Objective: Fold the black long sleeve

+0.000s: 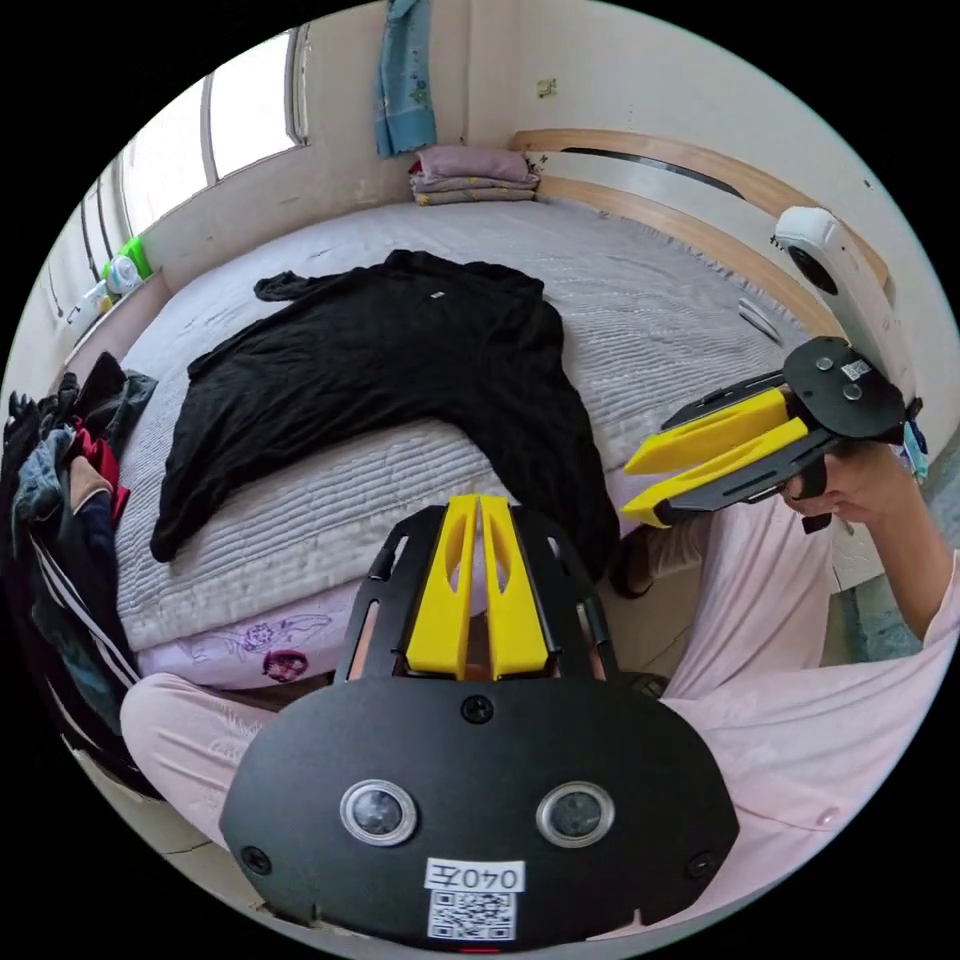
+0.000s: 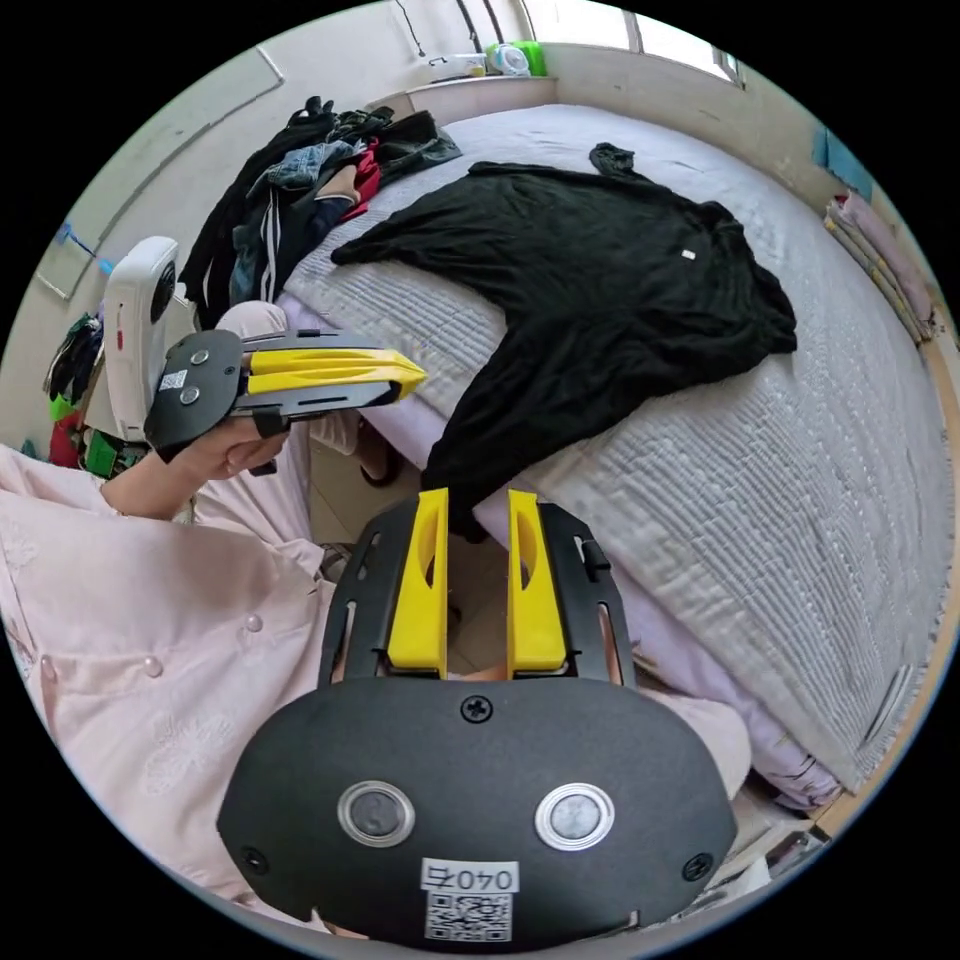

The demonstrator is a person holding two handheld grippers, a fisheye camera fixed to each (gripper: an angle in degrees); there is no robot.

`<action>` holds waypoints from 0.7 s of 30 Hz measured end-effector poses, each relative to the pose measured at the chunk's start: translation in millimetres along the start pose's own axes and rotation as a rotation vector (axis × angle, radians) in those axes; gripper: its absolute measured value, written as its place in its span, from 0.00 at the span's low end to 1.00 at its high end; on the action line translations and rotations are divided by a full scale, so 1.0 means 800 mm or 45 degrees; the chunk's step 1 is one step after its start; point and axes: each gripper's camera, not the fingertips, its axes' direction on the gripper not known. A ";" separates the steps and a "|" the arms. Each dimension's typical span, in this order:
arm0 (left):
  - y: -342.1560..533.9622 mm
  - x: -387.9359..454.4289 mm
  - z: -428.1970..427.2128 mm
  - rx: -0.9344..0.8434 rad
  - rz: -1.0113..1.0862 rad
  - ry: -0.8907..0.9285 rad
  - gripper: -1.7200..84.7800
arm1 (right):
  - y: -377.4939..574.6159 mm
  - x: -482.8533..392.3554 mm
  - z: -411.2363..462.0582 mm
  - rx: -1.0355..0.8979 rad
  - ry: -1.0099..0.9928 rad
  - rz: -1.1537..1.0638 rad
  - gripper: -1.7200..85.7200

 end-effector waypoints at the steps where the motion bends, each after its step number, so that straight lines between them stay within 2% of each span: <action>1: 0.005 0.004 0.000 -0.008 0.010 0.010 0.01 | 0.009 -0.006 0.012 -0.035 -0.037 0.009 0.12; 5: 0.024 0.012 -0.011 -0.024 0.037 -0.027 0.01 | 0.024 -0.024 0.042 -0.109 -0.076 0.048 0.11; 9: 0.033 0.000 -0.033 0.007 -0.001 -0.068 0.01 | 0.018 -0.036 0.043 -0.036 -0.079 0.095 0.11; 12: 0.039 -0.002 -0.046 0.025 0.003 -0.107 0.01 | 0.009 -0.037 0.052 -0.012 0.008 0.161 0.03; 15: 0.045 -0.002 -0.063 0.053 0.034 -0.144 0.01 | 0.017 -0.043 0.038 0.023 -0.036 0.126 0.01; 17: 0.050 -0.001 -0.076 0.084 0.067 -0.126 0.01 | 0.040 -0.045 -0.009 0.161 -0.278 0.031 0.01; 19: 0.057 0.002 -0.086 0.111 0.096 -0.087 0.01 | 0.062 -0.033 -0.040 0.221 -0.400 0.026 0.01; 21: 0.066 0.007 -0.092 0.124 0.122 -0.039 0.01 | 0.078 -0.018 -0.047 0.158 -0.184 0.080 0.01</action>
